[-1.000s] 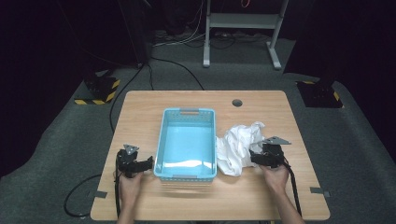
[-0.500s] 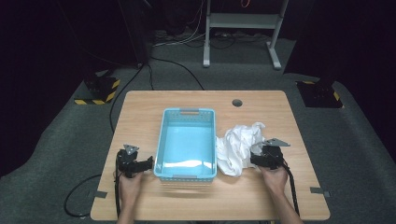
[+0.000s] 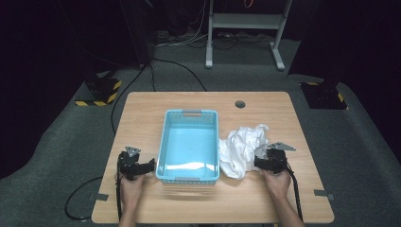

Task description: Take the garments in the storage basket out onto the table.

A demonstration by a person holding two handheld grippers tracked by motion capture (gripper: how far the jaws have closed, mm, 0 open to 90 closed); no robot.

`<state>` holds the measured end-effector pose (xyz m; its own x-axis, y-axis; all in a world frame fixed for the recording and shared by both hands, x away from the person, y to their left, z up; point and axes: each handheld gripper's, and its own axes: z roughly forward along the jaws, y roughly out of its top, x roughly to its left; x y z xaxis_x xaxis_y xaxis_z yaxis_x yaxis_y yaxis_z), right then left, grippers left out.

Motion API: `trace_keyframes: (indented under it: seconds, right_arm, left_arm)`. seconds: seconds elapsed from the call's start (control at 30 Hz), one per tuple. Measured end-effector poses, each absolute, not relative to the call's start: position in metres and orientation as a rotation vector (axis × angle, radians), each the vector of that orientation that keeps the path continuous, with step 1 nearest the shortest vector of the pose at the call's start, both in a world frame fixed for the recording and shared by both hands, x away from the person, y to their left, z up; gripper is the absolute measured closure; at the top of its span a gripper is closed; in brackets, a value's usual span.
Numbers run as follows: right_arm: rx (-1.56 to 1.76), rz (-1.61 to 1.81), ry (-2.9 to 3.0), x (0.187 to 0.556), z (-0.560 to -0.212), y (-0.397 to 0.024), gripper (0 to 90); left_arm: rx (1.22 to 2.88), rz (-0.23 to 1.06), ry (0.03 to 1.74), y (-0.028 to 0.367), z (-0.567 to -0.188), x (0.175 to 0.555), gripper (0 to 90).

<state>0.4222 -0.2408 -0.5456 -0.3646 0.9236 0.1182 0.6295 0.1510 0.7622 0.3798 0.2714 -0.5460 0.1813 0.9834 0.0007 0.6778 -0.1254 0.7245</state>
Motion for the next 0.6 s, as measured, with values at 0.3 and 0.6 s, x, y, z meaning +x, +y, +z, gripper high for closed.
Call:
trace_keyframes:
  seconds: [0.3, 0.6]
  right_arm:
    - [1.483, 1.068, 2.060, 0.4227, -0.5457, -0.2412, 21.9]
    - [1.502, 1.123, 2.063, 0.4240, -0.5456, -0.2470, 18.8]
  left_arm:
    - [1.873, 0.669, 1.559, 0.2714, -0.5460, 0.3797, 9.7]
    - [1.873, 0.669, 1.558, 0.2714, -0.5460, 0.3798, 9.7]
